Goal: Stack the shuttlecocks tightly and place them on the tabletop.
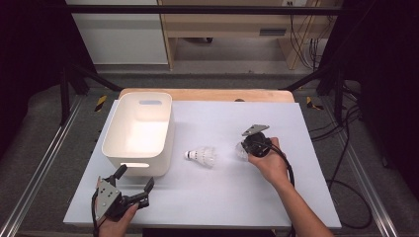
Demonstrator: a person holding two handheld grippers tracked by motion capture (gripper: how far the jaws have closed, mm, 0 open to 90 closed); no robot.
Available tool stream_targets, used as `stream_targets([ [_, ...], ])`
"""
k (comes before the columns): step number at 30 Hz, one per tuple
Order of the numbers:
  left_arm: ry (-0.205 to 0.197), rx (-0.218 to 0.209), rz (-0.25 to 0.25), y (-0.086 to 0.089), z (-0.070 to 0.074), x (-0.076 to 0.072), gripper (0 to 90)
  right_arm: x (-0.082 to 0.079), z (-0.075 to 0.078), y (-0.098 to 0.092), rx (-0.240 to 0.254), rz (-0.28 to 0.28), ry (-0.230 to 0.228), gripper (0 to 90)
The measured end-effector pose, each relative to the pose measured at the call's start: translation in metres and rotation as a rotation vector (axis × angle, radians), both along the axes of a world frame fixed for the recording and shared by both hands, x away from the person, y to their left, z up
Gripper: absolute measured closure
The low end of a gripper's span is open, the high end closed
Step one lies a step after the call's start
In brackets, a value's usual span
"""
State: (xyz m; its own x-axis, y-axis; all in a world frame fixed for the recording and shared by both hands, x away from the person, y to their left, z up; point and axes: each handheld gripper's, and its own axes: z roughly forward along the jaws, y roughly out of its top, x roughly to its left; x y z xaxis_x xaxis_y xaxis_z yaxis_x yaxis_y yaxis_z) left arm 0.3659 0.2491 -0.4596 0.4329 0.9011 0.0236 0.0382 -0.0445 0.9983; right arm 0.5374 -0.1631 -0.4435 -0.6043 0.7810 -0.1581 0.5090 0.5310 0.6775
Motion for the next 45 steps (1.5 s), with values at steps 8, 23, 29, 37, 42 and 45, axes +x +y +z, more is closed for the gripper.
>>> stream_targets([
  [8,0.000,-0.004,0.001,0.000,0.000,0.001,2.3,-0.001,-0.003,-0.010,-0.012,-0.009,0.011,90.0],
  [23,0.001,0.002,-0.001,-0.001,0.000,0.000,2.3,-0.007,-0.012,-0.030,0.009,-0.043,0.017,90.0],
  [29,0.000,0.002,-0.003,-0.001,0.000,0.000,2.3,-0.011,-0.015,-0.033,0.025,-0.051,0.020,90.0],
  [37,-0.001,0.002,-0.002,-0.001,0.000,0.000,2.3,-0.015,-0.019,-0.037,0.034,-0.058,0.019,90.0],
  [42,-0.001,-0.004,0.001,0.000,0.000,0.000,2.3,-0.020,-0.019,-0.039,0.041,-0.061,0.020,90.0],
  [45,-0.002,-0.003,0.000,0.000,0.000,0.000,2.3,-0.024,-0.019,-0.040,0.050,-0.066,0.017,90.0],
])
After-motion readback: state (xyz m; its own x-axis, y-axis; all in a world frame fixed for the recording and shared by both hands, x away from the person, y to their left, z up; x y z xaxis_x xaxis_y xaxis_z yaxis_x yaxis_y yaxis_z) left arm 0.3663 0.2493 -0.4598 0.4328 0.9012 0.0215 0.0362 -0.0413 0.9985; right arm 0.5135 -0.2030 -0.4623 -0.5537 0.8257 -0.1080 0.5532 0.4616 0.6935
